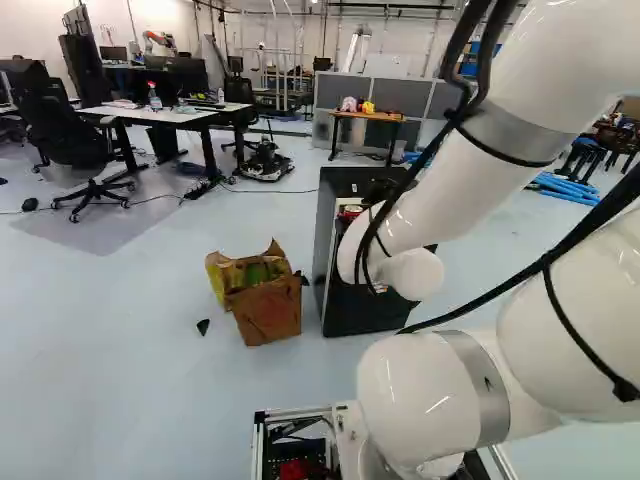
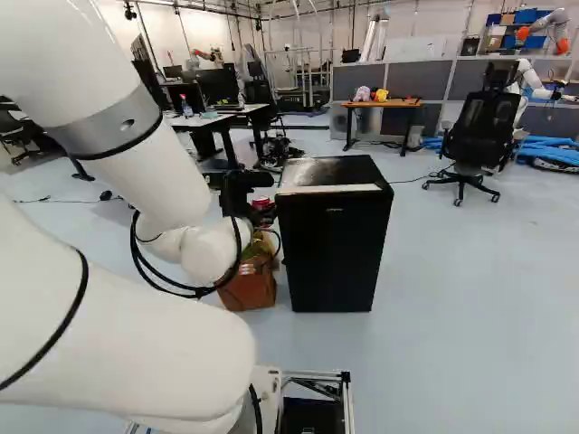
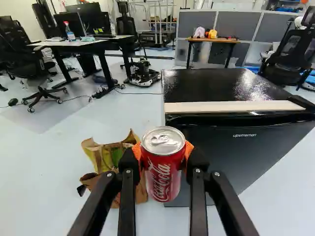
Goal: Grab a drink from the fridge
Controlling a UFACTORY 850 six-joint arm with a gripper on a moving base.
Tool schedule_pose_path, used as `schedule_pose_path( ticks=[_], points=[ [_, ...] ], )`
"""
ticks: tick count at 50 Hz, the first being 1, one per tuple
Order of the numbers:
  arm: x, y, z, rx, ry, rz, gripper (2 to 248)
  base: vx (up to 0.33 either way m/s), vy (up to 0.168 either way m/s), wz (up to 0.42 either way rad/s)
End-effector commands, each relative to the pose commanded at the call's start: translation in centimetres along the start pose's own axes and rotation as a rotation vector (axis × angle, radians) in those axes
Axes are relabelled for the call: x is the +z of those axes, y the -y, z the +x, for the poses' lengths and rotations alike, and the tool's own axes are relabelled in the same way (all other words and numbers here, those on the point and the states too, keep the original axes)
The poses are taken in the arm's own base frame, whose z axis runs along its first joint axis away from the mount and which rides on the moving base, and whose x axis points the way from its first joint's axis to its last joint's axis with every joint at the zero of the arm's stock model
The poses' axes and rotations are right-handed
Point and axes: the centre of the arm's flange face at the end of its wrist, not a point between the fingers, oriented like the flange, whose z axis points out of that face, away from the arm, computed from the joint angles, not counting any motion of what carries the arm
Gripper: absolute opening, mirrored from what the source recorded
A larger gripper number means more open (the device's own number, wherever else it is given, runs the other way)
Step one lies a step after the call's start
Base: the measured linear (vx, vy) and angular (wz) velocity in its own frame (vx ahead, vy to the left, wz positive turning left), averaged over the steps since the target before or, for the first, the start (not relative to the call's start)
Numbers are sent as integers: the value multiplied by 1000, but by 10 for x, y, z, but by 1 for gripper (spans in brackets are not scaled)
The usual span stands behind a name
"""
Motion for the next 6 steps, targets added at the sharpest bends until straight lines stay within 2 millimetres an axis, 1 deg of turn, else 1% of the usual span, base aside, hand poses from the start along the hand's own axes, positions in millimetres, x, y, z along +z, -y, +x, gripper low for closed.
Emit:
schedule_pose_path(
  ticks=[6],
  points=[
    [0,0,0,0,0,0,100,0,0,0]
  ],
)
